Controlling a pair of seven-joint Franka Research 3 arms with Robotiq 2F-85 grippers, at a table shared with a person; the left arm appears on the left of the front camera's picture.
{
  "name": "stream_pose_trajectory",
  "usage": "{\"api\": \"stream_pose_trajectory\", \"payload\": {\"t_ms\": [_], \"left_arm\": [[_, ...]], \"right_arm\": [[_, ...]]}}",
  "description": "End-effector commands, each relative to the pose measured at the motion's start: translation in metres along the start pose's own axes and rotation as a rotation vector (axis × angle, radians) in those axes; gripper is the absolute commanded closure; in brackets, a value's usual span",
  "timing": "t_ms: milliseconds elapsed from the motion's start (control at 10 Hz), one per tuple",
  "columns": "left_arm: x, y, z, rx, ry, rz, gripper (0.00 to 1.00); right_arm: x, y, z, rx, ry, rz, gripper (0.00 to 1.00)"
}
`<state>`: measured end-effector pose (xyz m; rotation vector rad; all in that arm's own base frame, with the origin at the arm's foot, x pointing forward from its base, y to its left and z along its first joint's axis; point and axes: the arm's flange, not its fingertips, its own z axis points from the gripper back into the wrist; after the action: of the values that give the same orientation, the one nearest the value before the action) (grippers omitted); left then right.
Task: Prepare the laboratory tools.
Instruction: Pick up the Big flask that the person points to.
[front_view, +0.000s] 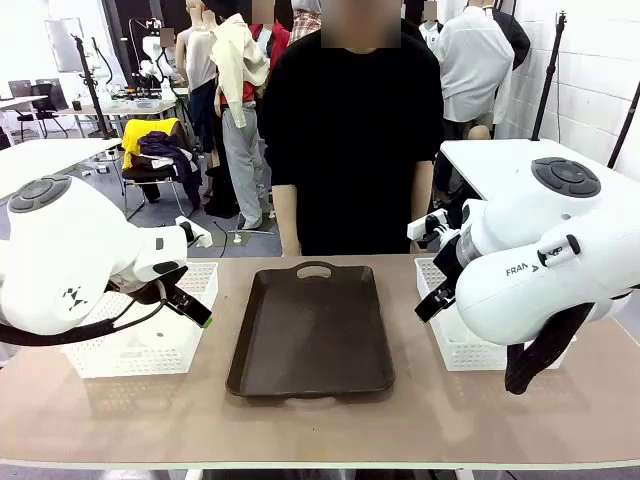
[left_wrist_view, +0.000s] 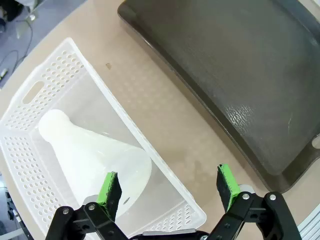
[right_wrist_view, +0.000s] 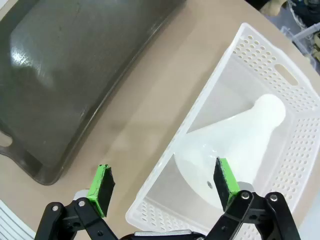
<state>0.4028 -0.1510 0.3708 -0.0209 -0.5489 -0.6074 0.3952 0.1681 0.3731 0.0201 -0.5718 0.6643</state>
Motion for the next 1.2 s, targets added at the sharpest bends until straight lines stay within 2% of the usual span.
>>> {"api": "stream_pose_trajectory", "payload": {"t_ms": [0,1100], "left_arm": [[0.0001,0.0000,0.0003,0.000,-0.001,0.000,0.00],[0.0001,0.0000,0.0003,0.000,-0.001,0.000,0.00]], "right_arm": [[0.0000,0.0000,0.0000,0.000,0.000,0.000,0.00],[0.0000,0.0000,0.0000,0.000,0.000,0.000,0.00]]}}
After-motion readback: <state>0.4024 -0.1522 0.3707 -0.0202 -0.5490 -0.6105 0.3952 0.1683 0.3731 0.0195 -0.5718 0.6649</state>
